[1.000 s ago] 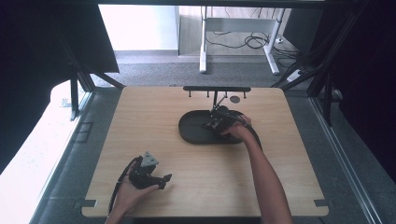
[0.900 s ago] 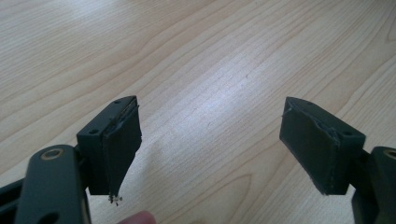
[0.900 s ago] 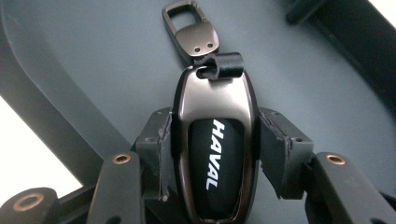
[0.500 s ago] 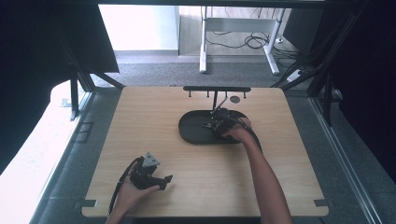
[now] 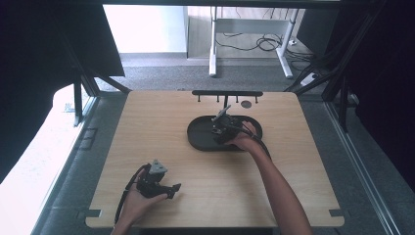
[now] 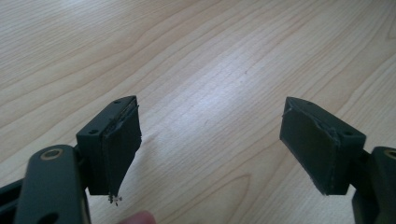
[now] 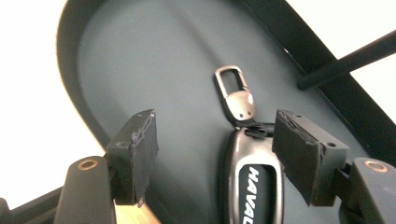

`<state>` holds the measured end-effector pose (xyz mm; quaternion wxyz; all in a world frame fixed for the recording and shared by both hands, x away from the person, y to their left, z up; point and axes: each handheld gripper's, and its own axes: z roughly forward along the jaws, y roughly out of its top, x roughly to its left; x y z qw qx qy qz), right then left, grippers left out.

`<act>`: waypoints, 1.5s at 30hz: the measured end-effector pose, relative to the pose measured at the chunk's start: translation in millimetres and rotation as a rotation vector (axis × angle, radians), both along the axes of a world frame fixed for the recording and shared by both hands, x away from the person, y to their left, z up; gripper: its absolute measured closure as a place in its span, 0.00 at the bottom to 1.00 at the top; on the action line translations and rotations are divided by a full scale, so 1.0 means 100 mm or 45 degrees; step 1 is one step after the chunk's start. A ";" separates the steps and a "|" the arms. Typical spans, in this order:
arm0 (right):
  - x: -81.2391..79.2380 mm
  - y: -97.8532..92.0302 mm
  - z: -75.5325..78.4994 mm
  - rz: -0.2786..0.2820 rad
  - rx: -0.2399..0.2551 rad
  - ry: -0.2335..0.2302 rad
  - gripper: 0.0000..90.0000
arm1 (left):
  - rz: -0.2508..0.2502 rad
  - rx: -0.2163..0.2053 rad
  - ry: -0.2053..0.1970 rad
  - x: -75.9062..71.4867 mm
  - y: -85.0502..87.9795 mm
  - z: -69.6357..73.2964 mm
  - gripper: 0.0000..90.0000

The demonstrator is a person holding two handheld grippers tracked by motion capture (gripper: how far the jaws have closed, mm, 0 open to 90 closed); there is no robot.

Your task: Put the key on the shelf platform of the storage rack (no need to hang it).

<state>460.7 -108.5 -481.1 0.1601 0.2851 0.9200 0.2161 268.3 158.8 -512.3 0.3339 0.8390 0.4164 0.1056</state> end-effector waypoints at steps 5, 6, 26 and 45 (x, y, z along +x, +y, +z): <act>-0.06 -0.02 0.03 -0.015 0.037 -0.011 0.35 | 0.016 -0.006 -0.008 0.00 0.03 0.02 0.23; -0.10 -0.06 0.04 -0.017 0.057 -0.013 0.35 | 0.023 -0.009 -0.006 -0.01 0.05 0.02 0.23; -0.86 -0.66 0.29 -0.011 0.280 -0.110 0.38 | 0.036 -0.053 -0.016 -0.04 0.15 0.07 0.23; -1.50 -1.24 -0.12 -0.098 0.374 -0.068 0.38 | 0.056 -0.067 -0.019 -0.05 0.19 0.09 0.23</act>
